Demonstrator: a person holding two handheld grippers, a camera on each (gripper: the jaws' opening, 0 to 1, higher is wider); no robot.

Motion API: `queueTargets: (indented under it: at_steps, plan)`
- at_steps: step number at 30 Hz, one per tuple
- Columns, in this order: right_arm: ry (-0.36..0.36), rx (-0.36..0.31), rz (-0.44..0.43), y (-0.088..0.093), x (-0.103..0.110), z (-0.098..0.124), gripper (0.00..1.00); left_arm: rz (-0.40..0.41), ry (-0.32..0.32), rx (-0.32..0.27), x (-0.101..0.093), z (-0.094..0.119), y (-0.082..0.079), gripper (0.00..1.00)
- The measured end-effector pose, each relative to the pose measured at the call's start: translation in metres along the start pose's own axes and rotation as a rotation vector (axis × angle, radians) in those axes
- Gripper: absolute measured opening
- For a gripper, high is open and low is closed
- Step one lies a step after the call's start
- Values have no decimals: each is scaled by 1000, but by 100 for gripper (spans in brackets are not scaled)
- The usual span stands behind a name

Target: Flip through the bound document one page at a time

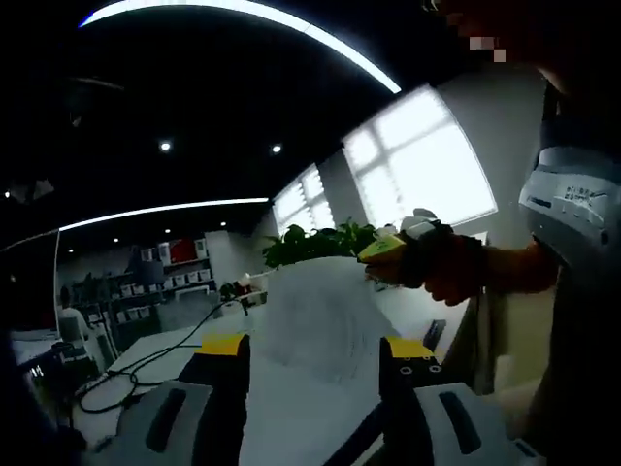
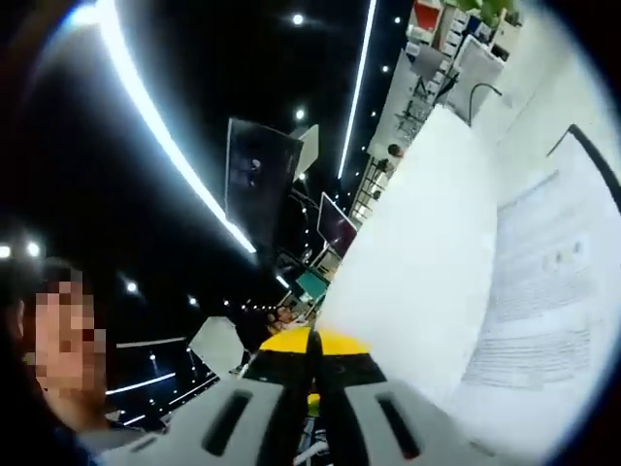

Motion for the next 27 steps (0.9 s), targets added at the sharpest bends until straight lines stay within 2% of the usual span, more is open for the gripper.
queueTargets:
  at_steps: [3,13,21,27]
  plan:
    - [-8,24,3,8,0,-14,1,8,-34,3,5,14,4,60]
    - [-23,96,3,30,-8,-53,1,17,-169,31,28,48,17,62]
    - [-30,168,-28,52,-20,-81,1,3,-204,74,36,67,19,63]
    - [2,227,-27,64,-31,-100,1,-2,-247,108,43,87,25,62]
Point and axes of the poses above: the point that each gripper's makers call its tool centre point, and the gripper's own axes: z roughly backward along the fingers, x roughly to its left, y roughly out of its underside, the point moved 4 cm from there along z, roughly backward along the fingers, and after that the axes turned 8 degrees about -z, right-handed, at the moved point
